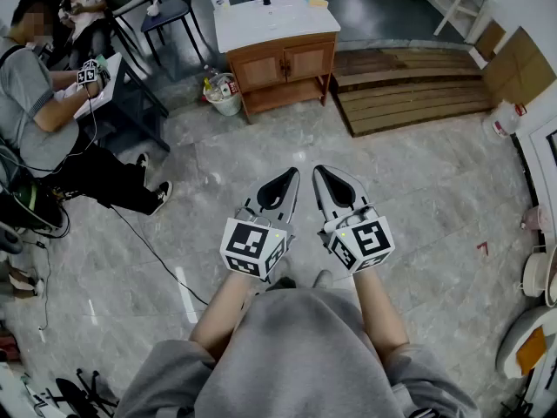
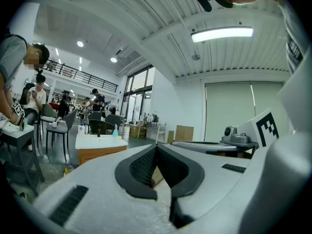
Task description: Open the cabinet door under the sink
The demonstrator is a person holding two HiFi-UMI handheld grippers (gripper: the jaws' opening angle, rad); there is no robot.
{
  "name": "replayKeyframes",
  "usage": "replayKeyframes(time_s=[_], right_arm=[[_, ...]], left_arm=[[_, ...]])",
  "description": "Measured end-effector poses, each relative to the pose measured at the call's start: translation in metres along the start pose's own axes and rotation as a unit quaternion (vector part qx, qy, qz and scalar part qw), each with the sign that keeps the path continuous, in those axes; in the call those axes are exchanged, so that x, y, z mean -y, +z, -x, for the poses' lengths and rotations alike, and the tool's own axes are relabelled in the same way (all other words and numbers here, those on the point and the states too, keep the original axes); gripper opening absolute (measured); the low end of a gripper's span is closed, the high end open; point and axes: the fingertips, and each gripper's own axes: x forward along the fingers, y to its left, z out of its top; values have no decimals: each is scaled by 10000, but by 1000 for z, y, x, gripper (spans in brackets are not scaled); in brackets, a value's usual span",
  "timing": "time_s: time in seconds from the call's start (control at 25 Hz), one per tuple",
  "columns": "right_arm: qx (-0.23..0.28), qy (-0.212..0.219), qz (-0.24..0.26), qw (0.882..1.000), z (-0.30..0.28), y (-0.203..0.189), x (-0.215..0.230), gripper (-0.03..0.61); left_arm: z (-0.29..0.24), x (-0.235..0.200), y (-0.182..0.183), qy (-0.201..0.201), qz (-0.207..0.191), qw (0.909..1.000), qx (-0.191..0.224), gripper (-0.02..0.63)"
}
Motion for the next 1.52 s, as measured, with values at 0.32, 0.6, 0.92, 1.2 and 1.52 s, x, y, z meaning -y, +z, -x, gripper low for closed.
replayKeyframes(time_s=[0.32,0.6,0.92,1.2,1.52], right_arm=[[-22,-186,-16,9998,-35,-13,-27,9],[-46,-488,-128,9987,-48,-20,-26,9],[-85,-601,-194,9980,-63,-25,-1,9],[-137,-586,-274,9978,-95,-28,42,9],[-229,-464,-355,9980,-129,-27,104,9]], left_arm=[[21,-46,-7,-110,-18,9999,-45,8],[21,-65,-13,-278,63,9995,-138,8],[-5,-76,-21,-369,145,9989,-236,8],[-56,-97,-24,-324,191,9988,-324,8],[-128,-108,-23,-281,211,9984,-438,8]])
